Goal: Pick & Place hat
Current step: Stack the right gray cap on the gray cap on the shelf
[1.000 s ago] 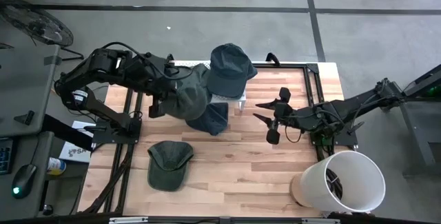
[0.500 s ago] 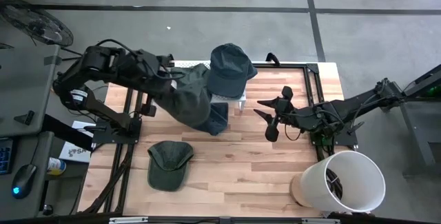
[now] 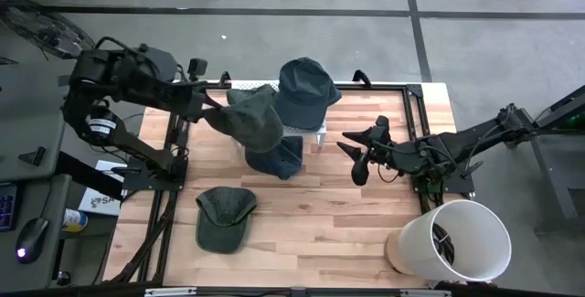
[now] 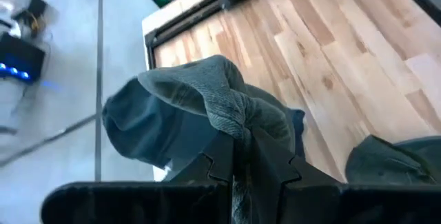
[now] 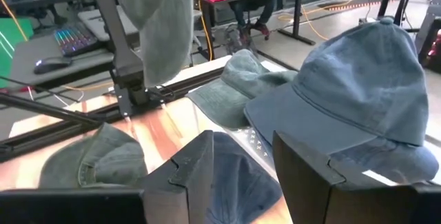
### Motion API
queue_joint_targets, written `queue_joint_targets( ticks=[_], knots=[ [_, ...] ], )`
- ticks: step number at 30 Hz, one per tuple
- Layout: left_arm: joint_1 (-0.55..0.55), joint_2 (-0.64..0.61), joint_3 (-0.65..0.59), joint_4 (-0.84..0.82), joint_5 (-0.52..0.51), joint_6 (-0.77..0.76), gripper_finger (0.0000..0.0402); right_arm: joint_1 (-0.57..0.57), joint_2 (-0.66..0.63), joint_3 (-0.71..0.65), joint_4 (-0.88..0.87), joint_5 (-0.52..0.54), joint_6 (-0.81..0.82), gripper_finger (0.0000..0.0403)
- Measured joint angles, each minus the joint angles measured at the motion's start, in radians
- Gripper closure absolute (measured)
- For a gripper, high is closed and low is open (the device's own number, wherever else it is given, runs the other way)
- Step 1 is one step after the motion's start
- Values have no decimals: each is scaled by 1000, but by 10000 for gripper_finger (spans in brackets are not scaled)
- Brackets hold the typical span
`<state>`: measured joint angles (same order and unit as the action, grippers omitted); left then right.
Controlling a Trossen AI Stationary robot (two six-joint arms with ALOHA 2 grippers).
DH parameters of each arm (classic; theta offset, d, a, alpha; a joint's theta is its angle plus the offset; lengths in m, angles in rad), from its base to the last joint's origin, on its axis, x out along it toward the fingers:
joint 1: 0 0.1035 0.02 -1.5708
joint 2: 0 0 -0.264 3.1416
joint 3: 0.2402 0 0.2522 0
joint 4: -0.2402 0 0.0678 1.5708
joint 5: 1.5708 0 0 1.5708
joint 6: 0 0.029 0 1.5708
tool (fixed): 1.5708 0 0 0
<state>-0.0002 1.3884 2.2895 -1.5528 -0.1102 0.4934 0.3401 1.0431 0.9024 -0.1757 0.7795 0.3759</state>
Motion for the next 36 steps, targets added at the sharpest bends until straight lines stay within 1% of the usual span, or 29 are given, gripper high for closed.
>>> queue_joint_targets(
  ticks=[6,19,22,30,34,36],
  knots=[
    [0,0,49,-18,72,16,379,0,0,0,0,0,8,261],
    [0,1,49,-19,176,53,379,-35,0,0,0,7,-2,261],
    [0,1,49,-18,179,62,379,-46,0,0,0,3,-2,261],
    [1,1,49,-18,145,63,379,-61,0,0,-1,-3,-3,261],
    [1,1,49,-18,96,62,379,-61,0,0,-1,-3,-18,261],
    [13,1,49,-14,96,63,379,-61,0,0,-1,-3,-18,261]
  ],
)
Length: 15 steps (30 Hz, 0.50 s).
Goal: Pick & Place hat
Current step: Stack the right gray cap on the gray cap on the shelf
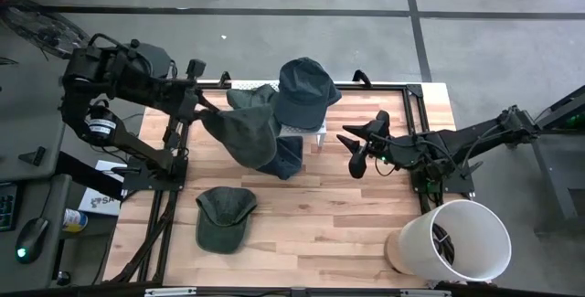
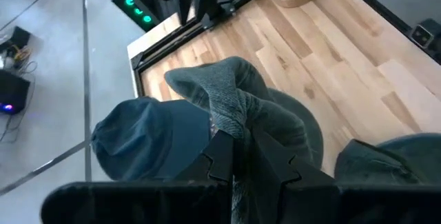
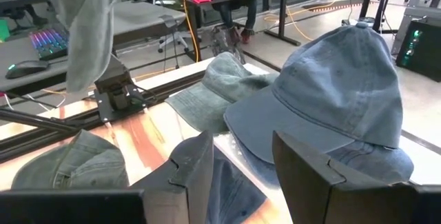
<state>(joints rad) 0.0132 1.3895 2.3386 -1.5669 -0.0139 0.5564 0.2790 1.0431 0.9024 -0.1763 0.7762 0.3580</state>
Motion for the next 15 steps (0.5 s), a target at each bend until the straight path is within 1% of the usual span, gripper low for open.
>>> queue_joint_targets(
  ticks=[2,5,9,15],
  knots=[
    [34,1,0,15,13,2,379,0,0,0,0,1,0,261],
    [89,14,0,47,62,9,379,0,0,0,0,2,0,261],
    [175,29,-1,44,115,61,379,0,0,0,0,2,0,261],
    [330,30,-1,18,263,95,379,0,0,0,-4,0,-2,261]
  ],
)
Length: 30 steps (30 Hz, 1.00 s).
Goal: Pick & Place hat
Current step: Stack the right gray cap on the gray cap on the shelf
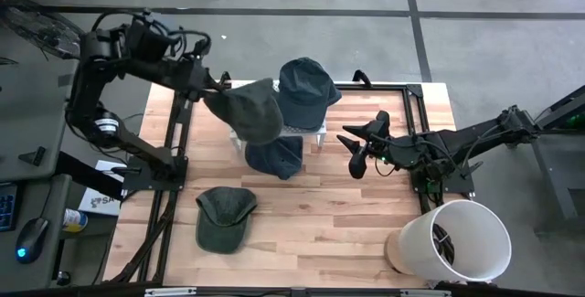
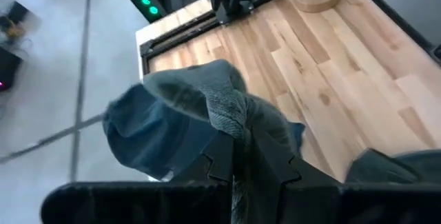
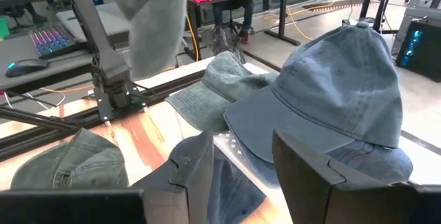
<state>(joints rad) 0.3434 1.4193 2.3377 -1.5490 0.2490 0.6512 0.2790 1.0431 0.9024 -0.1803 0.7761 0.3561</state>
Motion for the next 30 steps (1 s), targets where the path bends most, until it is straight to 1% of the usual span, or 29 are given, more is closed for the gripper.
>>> queue_joint_targets(
  ticks=[3,7,16,24,30],
  knots=[
    [73,0,-1,-25,79,10,379,0,0,0,-9,0,-2,261],
    [157,3,-6,-23,189,70,379,0,0,0,-19,0,-2,261],
    [330,59,-28,-22,347,151,379,0,0,0,-20,2,-24,261],
    [398,103,-85,-22,412,163,379,0,0,0,-19,0,-22,261],
    [396,103,-109,-22,419,148,379,0,0,0,-19,0,-22,261]
  ],
)
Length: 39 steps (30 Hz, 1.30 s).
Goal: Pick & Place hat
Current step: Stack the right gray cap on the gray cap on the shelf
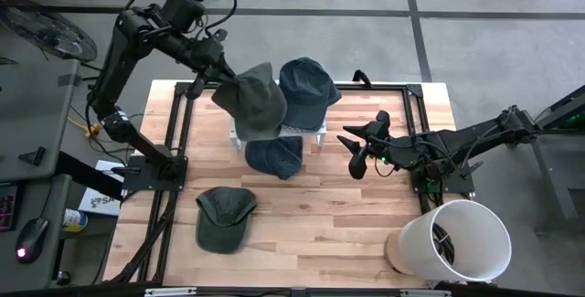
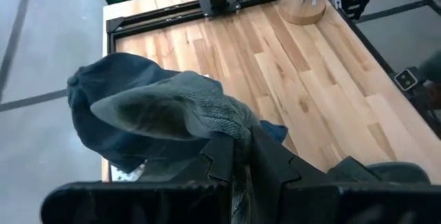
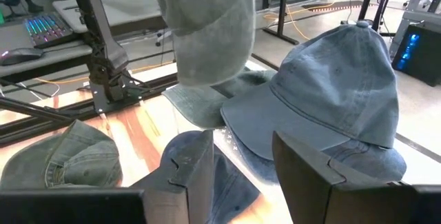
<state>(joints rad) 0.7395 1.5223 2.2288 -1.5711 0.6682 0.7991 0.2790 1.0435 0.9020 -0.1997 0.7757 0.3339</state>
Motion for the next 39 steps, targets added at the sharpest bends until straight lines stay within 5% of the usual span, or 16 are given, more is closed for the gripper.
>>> queue_joint_targets(
  ticks=[27,35,39],
  knots=[
    [0,-80,-111,0,47,-180,379,0,0,0,-58,-8,-28,260],
    [0,-80,-203,0,13,-175,379,0,0,0,-59,-3,-54,261],
    [0,-79,-229,-1,-87,-148,379,0,0,0,-59,-1,-54,261]
  ],
)
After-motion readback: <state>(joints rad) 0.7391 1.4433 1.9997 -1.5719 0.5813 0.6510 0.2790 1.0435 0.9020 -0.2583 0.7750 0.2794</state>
